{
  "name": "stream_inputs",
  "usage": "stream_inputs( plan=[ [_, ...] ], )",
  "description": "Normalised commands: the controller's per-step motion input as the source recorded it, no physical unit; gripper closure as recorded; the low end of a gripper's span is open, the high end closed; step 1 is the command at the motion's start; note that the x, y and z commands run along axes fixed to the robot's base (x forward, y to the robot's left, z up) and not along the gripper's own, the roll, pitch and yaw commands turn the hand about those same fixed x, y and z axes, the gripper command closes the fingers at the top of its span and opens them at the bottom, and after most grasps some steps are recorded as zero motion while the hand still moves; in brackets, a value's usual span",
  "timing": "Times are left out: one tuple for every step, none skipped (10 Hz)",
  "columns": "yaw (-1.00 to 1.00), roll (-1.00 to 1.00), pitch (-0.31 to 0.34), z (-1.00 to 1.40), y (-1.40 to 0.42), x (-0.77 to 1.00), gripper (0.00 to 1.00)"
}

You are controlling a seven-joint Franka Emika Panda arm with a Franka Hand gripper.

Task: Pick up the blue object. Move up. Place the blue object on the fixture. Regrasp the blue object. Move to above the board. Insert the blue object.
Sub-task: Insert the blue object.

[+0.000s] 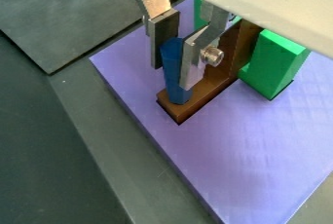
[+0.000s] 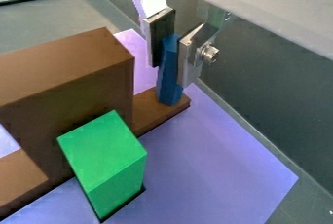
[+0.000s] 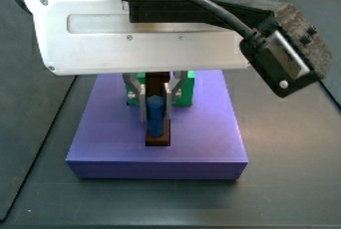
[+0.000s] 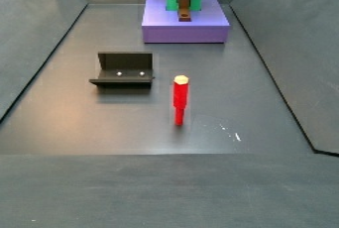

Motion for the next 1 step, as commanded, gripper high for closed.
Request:
stream_inputs(
  plan=[
    [0.0, 0.0, 0.0, 0.0, 0.0, 0.0, 1.0]
  ],
)
